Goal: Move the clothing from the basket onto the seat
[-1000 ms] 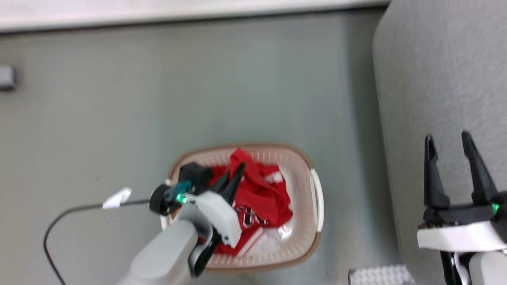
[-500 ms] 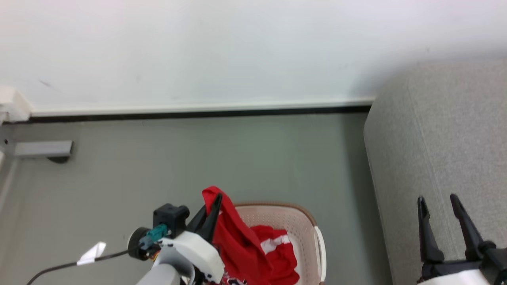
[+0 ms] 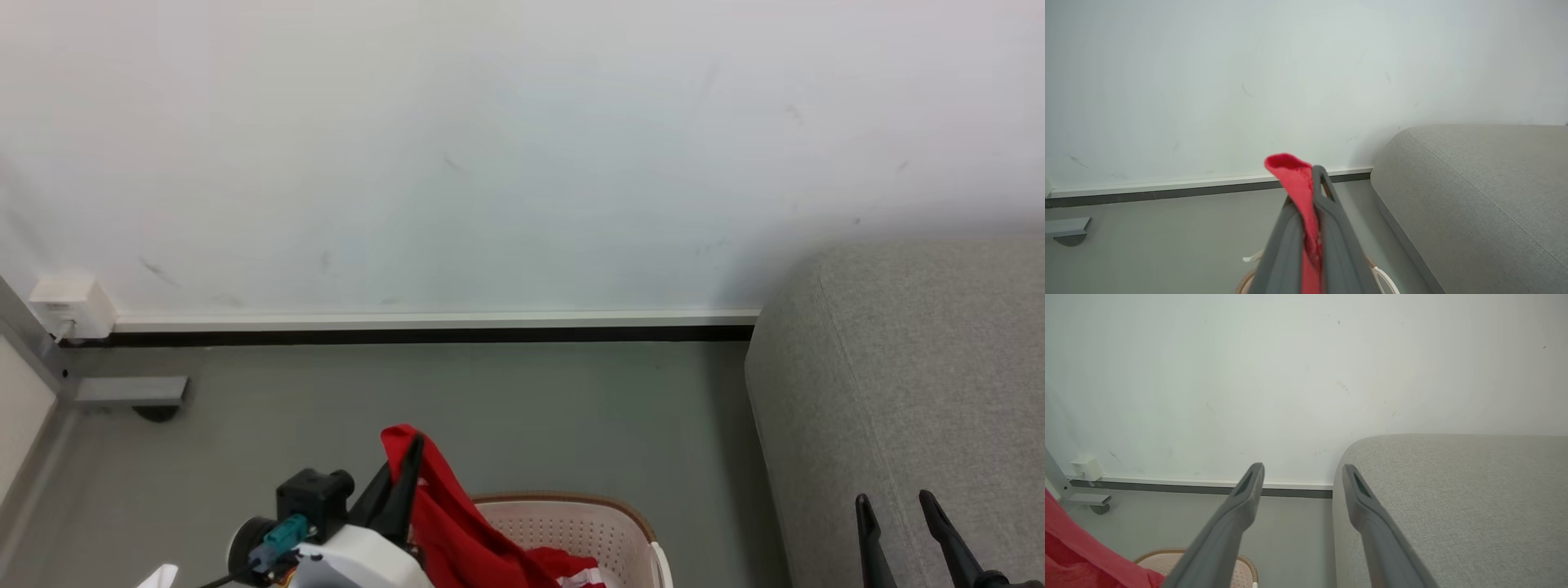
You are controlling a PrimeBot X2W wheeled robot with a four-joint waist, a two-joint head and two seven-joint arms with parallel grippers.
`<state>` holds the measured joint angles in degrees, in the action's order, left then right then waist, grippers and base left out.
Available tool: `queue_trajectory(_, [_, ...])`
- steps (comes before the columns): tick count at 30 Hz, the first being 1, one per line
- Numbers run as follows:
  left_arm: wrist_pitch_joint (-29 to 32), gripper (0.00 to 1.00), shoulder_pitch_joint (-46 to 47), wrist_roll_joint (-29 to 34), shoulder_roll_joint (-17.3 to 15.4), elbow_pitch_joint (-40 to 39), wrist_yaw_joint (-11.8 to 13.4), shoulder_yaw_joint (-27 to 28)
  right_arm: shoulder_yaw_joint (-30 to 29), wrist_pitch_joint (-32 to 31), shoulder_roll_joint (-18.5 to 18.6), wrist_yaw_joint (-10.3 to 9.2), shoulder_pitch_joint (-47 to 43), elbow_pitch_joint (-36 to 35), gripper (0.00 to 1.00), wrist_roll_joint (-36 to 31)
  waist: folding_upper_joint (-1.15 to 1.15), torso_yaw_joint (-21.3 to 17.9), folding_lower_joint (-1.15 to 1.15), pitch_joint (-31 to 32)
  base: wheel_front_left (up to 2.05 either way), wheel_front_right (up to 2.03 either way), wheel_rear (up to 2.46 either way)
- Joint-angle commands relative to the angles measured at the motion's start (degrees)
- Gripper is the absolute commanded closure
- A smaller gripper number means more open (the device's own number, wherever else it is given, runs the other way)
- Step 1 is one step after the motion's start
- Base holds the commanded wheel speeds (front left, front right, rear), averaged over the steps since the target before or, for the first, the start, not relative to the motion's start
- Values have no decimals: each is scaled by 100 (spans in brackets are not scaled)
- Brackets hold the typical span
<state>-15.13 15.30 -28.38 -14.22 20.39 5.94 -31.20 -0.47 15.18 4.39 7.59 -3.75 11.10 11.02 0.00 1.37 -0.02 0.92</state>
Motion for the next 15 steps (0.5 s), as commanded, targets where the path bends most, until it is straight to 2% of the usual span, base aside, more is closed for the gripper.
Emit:
queue_trajectory(1, [-3,100,-74,68,-65,-23,17,33,-4,-4,61,-18,-58,23,0,67,0,11,2,64,0,0,0])
queue_trajectory(15, [27,100,23,-5,-262,-164,144,183,83,-4,49,-18,-98,192,0,96,0,-8,2,233,0,0,0])
